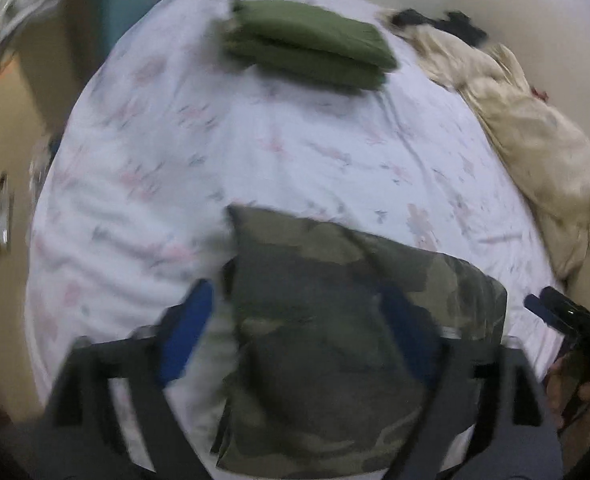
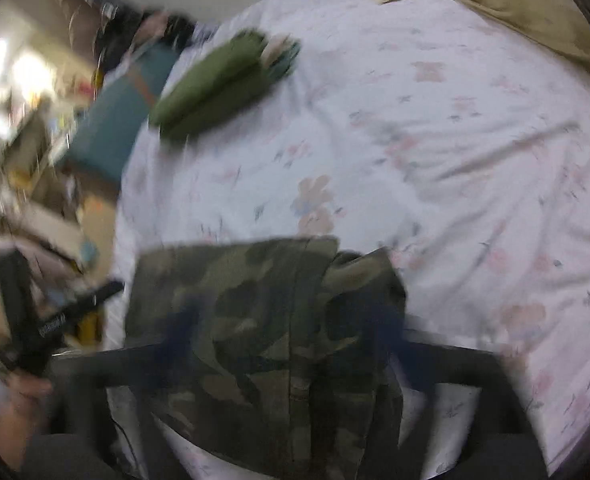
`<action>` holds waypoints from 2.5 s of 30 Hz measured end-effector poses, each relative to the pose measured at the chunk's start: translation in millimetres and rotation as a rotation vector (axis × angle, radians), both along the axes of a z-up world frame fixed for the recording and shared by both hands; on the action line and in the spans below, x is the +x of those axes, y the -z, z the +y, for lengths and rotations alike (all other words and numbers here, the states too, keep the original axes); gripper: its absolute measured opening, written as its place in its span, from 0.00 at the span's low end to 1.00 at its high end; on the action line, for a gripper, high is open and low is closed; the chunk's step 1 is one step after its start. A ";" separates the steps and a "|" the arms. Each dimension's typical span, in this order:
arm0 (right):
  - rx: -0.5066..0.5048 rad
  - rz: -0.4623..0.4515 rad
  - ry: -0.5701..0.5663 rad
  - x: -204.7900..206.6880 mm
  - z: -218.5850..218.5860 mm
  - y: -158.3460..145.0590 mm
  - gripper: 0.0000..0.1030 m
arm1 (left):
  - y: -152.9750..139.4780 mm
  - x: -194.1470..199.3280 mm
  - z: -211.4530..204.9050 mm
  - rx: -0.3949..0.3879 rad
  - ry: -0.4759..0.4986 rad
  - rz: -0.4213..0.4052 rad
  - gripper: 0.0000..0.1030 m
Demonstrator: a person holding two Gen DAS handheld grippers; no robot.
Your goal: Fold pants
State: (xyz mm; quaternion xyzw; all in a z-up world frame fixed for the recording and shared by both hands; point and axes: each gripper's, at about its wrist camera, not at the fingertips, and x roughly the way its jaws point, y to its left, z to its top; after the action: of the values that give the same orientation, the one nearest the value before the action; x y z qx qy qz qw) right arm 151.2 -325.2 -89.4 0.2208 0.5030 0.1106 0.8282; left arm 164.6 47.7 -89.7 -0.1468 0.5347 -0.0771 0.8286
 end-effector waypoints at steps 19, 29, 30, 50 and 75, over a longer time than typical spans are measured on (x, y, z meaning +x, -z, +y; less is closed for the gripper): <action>0.069 0.171 -0.139 -11.7 34.9 47.9 0.24 | 29.2 -12.3 -24.0 -0.135 0.186 0.176 0.18; 0.086 -0.087 -0.206 51.0 46.7 -50.9 0.24 | -79.4 45.9 -0.7 -0.107 0.133 -0.073 0.18; 0.074 -0.107 -0.218 74.3 51.3 -58.6 0.24 | -88.0 68.9 0.4 -0.095 0.124 -0.104 0.18; -0.220 0.011 -0.217 471.3 144.7 -4.3 0.62 | 8.1 398.0 51.5 0.085 -0.071 -0.143 0.51; -0.297 -0.325 -0.112 171.9 118.4 -123.4 0.85 | -124.3 104.7 -0.8 0.225 -0.080 -0.461 0.96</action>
State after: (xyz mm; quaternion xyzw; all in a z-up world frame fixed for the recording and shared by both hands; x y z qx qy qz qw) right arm 323.1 -206.8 34.0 0.0475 0.3854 0.1154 0.9143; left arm 269.2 46.8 34.6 -0.0534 0.3309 -0.0156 0.9420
